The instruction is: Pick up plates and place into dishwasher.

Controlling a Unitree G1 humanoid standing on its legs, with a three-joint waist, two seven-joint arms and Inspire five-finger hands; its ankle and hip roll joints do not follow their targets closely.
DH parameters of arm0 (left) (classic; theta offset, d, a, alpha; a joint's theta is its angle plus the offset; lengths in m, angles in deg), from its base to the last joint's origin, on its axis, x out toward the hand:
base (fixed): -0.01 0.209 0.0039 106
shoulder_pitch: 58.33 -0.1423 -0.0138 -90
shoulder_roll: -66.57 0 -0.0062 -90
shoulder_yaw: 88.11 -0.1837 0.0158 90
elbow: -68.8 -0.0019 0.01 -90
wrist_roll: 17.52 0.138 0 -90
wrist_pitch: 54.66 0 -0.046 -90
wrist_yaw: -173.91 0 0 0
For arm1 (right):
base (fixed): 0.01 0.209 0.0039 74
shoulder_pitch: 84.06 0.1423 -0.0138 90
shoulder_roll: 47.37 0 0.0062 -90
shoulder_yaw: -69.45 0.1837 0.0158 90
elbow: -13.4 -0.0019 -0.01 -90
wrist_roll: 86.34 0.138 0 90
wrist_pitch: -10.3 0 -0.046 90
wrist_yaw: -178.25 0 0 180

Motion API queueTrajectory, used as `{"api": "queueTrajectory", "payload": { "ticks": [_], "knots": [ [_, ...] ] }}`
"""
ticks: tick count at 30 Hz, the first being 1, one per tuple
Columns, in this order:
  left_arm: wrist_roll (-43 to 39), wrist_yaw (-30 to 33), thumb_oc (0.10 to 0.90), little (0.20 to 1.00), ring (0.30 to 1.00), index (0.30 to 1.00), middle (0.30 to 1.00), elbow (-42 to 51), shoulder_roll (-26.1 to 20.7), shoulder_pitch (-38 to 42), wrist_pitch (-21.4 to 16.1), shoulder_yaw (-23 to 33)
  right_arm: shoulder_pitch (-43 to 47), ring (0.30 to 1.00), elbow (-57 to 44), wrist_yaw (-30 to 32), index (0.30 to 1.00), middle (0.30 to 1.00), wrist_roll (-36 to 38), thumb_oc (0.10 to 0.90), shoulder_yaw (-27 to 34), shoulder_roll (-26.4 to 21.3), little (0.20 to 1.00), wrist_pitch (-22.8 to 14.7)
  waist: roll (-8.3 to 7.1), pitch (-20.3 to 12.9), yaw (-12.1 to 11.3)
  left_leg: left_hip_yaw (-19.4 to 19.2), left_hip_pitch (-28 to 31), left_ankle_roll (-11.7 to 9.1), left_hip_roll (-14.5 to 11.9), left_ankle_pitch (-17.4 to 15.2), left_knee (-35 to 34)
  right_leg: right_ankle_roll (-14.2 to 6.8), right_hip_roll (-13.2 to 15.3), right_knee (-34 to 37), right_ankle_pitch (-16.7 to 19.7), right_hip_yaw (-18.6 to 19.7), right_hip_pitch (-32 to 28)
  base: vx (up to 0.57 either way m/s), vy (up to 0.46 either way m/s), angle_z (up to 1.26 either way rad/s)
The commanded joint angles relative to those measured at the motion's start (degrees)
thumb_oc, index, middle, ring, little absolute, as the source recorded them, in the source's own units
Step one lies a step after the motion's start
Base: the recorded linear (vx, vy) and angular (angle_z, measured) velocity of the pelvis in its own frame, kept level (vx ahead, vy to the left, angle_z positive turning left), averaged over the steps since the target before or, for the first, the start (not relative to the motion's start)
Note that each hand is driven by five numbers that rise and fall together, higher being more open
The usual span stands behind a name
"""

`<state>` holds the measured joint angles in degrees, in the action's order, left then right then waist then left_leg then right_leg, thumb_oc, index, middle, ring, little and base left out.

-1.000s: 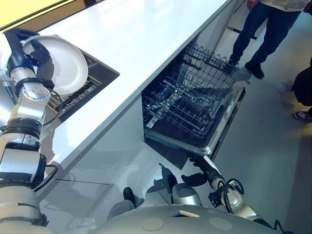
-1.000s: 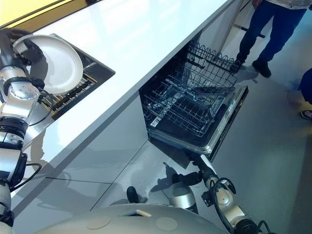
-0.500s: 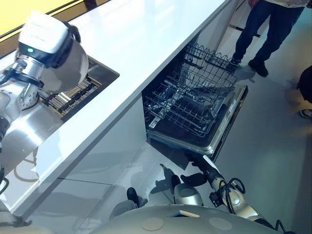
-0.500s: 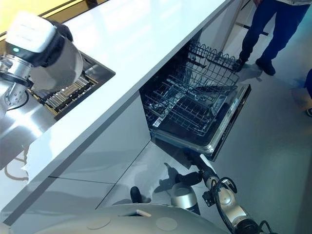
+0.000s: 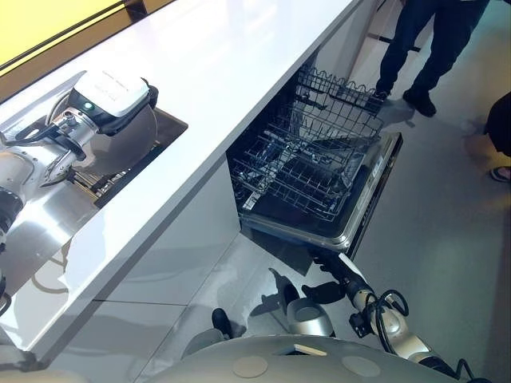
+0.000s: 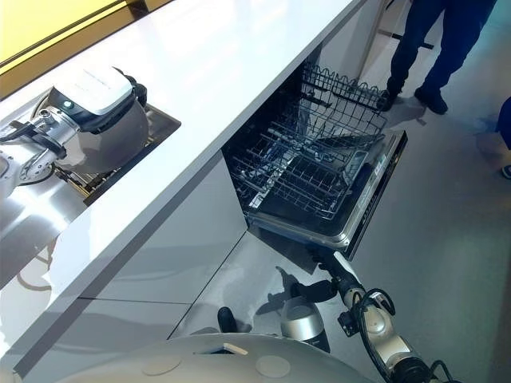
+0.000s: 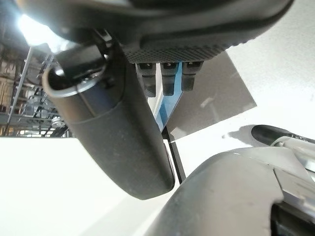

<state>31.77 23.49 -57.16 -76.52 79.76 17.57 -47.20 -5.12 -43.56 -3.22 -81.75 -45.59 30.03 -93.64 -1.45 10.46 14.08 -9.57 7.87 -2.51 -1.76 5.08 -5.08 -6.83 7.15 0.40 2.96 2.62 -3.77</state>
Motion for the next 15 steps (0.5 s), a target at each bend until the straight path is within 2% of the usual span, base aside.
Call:
{"api": "queueTrajectory", "payload": {
  "ticks": [1, 8, 15],
  "knots": [
    [-1.2, -0.8, 0.8, 0.9, 0.9, 0.9, 0.9, -2.7, -3.5, 8.5, 3.6, 3.3, 1.4, 0.9, -3.7, 0.3, 0.9, 0.9, 2.9, 0.8, 1.7, -4.2, 0.9, -4.1, 3.84, -3.2, 0.0, -3.3, 0.4, 6.0, 5.4, -10.7, 3.9, -3.7, -4.3, -8.0, -1.2, 0.4, 7.4, 0.01, -0.01, -0.1],
    [-4.9, -0.3, 0.8, 0.9, 0.9, 0.9, 0.9, -2.9, -4.2, 8.1, 6.2, 4.6, 1.7, 0.9, -3.2, 0.4, 0.9, 0.9, 2.9, 0.8, 1.6, -3.9, 0.9, -4.3, 3.77, -2.9, -0.6, -3.2, 0.0, 6.1, 5.4, -10.7, 4.3, -3.6, -4.3, -8.1, -1.5, 0.0, 7.2, 0.0, -0.006, -0.04],
    [-8.1, 3.5, 0.8, 0.9, 0.9, 0.9, 0.9, -4.3, -3.4, 5.7, 7.5, 10.4, 1.7, 0.9, -2.4, 0.5, 0.9, 0.9, 3.1, 0.8, 1.2, -3.0, 0.9, -4.6, 3.34, -3.2, -1.2, -2.3, 0.0, 6.0, 5.3, -10.5, 4.1, -3.5, -4.4, -8.2, -1.7, 0.1, 7.1, 0.0, 0.0, 0.0]
  ]
}}
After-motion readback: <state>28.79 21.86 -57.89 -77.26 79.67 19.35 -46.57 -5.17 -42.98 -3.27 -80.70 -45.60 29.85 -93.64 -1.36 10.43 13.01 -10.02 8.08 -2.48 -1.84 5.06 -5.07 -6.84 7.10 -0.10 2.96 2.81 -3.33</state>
